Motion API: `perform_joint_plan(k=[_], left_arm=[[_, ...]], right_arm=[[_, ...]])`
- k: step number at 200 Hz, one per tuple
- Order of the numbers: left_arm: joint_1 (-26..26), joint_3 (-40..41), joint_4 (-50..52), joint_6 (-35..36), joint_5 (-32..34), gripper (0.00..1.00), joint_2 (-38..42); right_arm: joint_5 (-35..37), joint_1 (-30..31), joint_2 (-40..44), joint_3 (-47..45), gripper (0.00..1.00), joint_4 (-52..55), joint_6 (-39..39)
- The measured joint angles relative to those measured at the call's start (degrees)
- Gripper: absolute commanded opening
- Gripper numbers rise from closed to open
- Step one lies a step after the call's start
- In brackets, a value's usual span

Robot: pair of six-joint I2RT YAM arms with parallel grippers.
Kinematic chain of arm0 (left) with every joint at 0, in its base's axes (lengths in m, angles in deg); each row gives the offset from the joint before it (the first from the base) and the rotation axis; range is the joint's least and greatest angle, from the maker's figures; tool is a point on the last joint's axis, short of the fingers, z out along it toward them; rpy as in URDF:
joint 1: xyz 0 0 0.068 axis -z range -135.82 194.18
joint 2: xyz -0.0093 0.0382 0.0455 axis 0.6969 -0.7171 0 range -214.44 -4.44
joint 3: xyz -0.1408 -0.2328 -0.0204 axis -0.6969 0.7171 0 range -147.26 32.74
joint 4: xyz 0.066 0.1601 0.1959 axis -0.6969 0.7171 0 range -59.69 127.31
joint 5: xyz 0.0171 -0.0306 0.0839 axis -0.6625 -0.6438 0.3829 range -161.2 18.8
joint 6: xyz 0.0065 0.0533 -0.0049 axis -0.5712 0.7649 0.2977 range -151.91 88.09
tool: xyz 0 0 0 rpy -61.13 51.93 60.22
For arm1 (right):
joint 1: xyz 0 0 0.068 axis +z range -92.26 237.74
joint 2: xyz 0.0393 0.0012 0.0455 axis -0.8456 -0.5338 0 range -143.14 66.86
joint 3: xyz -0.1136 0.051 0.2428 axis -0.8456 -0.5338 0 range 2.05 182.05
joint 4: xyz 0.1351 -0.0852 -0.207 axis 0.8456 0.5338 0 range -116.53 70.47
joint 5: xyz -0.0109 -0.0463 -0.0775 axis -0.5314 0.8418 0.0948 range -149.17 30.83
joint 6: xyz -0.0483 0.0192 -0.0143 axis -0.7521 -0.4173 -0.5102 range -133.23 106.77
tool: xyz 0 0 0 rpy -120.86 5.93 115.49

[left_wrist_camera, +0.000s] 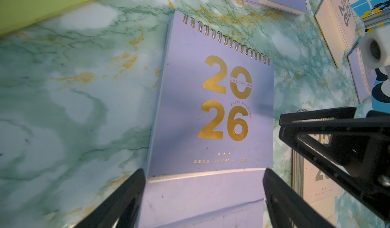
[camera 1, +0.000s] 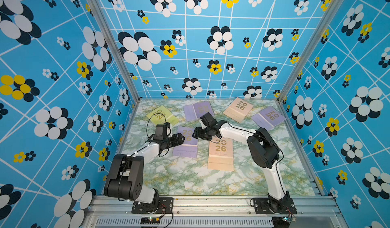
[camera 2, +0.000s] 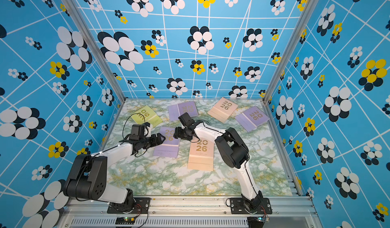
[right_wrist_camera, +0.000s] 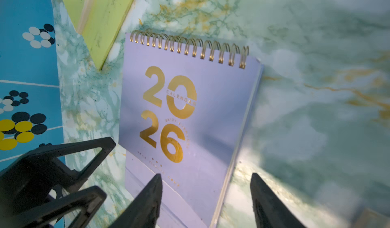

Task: Stack the calendars
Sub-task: Pick up the calendar at the center of the board.

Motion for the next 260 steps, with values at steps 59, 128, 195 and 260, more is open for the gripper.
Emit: perform_joint_plan(k=[59, 128, 195, 260], left_arm=[[0.00, 0.07, -1.70, -1.36, -0.04, 0.87, -2.56], [0.44, 1.14, -3.28, -2.62, 0.09, 0.87, -2.56], [2.64, 2.43, -4.50, -4.11, 1.62, 0.86, -2.01], [3.28, -0.15, 2.62, -1.14, 4.57, 0.87, 0.90]], right_arm=[[-0.31, 0.00, -2.45, 2.29, 0.67, 0.26, 0.70], [-0.70, 0.00, -5.07, 5.75, 0.66, 0.33, 1.11], [-0.46, -0.07, -5.44, 6.67, 0.66, 1.38, 1.05], [-0.20, 0.04, -5.49, 7.04, 0.66, 3.02, -0.98]])
